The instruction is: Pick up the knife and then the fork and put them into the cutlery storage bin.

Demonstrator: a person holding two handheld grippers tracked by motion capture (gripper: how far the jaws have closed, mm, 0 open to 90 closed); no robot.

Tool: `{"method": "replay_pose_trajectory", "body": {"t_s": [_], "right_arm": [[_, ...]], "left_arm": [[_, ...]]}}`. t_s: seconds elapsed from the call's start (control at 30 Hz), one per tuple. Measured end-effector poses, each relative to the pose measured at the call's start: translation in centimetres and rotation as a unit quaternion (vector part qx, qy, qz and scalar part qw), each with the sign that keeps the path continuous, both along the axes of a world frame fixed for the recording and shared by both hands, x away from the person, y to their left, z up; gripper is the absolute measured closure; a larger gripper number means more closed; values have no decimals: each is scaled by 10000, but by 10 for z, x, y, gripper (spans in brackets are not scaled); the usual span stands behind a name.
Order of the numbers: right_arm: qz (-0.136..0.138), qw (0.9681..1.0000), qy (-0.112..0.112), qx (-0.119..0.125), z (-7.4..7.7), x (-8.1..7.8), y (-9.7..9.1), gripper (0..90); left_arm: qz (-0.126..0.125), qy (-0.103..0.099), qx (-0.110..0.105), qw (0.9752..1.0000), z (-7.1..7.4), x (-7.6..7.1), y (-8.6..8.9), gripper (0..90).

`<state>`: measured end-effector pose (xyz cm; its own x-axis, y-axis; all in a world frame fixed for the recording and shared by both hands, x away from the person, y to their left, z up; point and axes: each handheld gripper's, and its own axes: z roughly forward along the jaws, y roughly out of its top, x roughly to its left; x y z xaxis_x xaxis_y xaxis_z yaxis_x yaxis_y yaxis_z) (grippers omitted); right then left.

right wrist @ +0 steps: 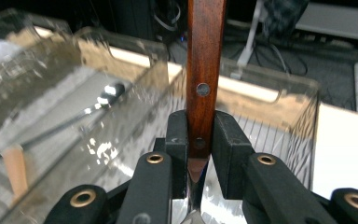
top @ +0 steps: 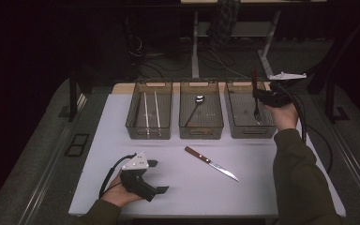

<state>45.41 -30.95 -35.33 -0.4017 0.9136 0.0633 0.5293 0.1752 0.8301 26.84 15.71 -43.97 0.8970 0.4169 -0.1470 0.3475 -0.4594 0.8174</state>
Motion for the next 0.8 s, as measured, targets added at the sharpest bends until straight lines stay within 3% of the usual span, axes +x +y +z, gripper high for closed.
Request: {"method": "replay_pose_trajectory", "body": {"t_s": [0.23,0.37,0.5,0.57,0.8], "right_arm": [[-50,9993,322,-172,-20,0,-4,764],[-77,9986,468,-217,-25,0,-6,764],[-73,9967,684,-424,-29,2,-5,763],[-64,9963,765,-389,-31,3,-5,763],[-72,9959,780,-450,-33,5,-2,753]], "left_arm": [[-12,-7,9,10000,0,0,-1,0],[-10,4,6,10000,0,0,-1,0],[-12,5,15,10000,0,0,-1,0],[-16,3,9,10000,0,0,-1,0],[-20,1,6,10000,0,0,0,0]]}}
